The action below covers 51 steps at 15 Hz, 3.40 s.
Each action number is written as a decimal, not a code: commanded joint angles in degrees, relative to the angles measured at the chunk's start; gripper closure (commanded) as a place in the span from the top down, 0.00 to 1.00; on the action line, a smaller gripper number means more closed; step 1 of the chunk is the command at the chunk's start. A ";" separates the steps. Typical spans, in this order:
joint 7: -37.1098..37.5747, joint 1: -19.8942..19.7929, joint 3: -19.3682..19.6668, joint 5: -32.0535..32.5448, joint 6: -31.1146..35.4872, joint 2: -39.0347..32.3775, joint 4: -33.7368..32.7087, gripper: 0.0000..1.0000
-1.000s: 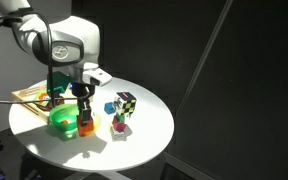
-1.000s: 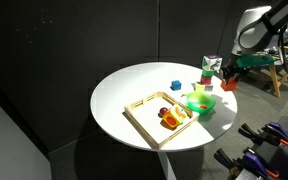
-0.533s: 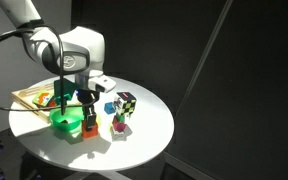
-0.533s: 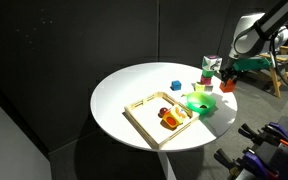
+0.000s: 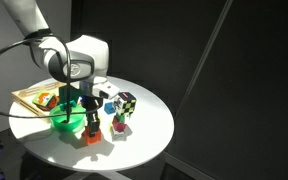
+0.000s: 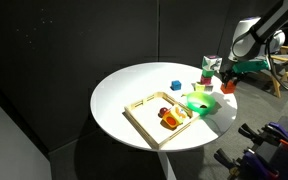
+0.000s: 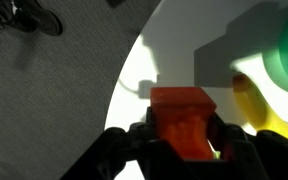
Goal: Move the orange block to the right
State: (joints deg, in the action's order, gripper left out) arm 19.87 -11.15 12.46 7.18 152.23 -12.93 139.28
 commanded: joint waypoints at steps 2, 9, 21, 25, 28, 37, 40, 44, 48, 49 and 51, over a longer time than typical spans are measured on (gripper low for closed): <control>-0.46 0.77 1.42 -1.93 0.79 -2.44 -2.00 0.25; 0.43 1.34 2.74 -2.45 2.40 -5.71 -2.85 0.25; 0.28 2.55 4.74 -2.54 3.48 -8.67 -2.97 0.25; 0.15 2.91 4.90 -2.32 3.39 -8.81 -2.97 0.73; 0.03 3.17 5.03 -2.28 3.32 -8.69 -2.92 0.91; -4.48 4.18 3.86 -1.14 3.11 -4.16 0.26 1.00; -7.78 4.47 3.03 -0.80 2.59 -1.82 1.68 1.00; -12.79 4.06 1.59 -0.81 1.79 1.82 3.81 1.00; -17.84 3.80 0.09 -0.96 -0.41 6.60 6.42 1.00; -18.79 3.82 -0.21 -0.84 -1.23 7.75 6.99 1.00; -20.50 3.84 -0.90 -0.98 -3.56 10.30 8.12 1.00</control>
State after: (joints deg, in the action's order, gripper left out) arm 2.69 -6.46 12.81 5.98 152.01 -8.12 144.62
